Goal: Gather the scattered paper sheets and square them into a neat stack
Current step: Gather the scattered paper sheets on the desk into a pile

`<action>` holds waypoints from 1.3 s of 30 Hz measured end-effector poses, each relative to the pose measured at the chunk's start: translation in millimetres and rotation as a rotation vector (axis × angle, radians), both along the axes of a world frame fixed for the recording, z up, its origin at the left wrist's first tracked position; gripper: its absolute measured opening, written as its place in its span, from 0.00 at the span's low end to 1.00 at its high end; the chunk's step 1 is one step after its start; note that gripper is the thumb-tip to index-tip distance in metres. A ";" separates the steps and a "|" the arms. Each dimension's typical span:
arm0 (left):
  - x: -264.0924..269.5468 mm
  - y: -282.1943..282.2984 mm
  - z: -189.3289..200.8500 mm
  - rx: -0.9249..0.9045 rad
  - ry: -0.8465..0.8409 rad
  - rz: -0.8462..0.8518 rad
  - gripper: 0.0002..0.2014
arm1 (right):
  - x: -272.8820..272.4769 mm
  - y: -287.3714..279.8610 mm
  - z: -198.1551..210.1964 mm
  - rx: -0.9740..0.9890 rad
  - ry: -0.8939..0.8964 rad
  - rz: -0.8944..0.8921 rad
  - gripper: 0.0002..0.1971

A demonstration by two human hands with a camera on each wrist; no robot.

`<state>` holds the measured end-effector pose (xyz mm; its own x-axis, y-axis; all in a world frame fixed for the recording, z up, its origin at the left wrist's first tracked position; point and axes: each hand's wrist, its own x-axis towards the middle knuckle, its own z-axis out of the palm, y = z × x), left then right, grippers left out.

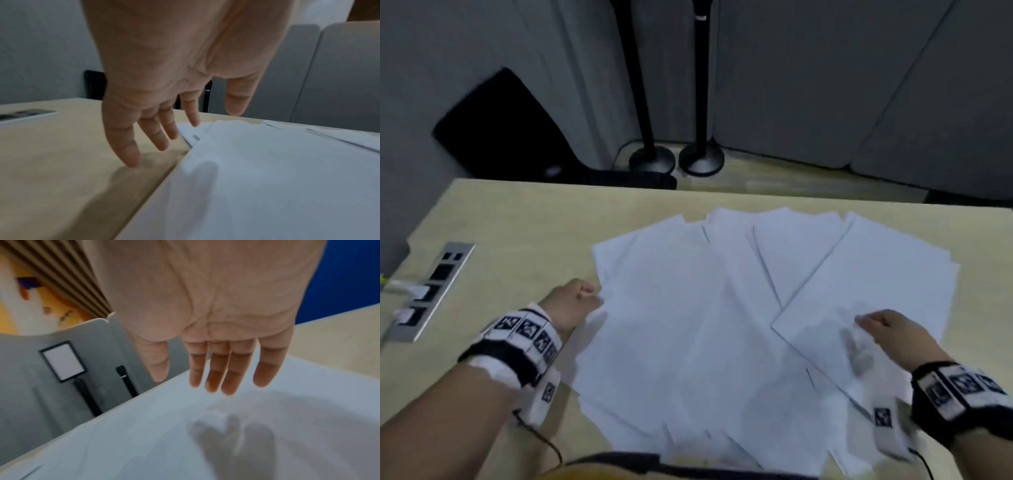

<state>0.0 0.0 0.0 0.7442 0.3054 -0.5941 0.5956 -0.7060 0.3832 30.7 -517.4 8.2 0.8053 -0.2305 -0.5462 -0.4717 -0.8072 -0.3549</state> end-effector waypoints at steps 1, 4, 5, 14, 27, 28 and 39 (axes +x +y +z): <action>11.5 -1.4 -4.9 0.036 0.004 0.063 0.28 | 11.4 -2.2 -8.0 -0.017 -0.031 -0.063 0.17; 31.2 -14.0 -1.2 0.070 0.037 0.245 0.35 | 33.6 -12.2 -22.2 -0.136 -0.032 -0.334 0.30; 36.7 -17.1 -3.4 0.083 0.051 0.290 0.35 | 35.8 -16.4 -25.4 -0.183 -0.015 -0.435 0.36; 62.2 -65.3 -11.5 0.156 0.062 0.391 0.34 | 29.6 26.4 -42.4 -0.399 -0.031 -0.459 0.47; 65.3 -89.2 -14.5 0.209 0.098 0.284 0.40 | 23.0 71.5 -53.0 -0.392 -0.100 -0.222 0.43; 64.5 -93.2 -12.8 0.205 0.084 0.303 0.39 | 21.6 75.7 -52.3 -0.394 -0.098 -0.187 0.43; 55.4 -86.3 -4.0 0.105 0.047 0.376 0.26 | 10.5 63.8 -47.4 -0.363 -0.148 -0.264 0.42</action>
<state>55.4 -86.3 -4.0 0.5415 0.6125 -0.5758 0.8353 -0.4691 0.2866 41.2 -453.6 -39.2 0.7567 -0.5926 -0.2762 -0.6430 -0.7510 -0.1504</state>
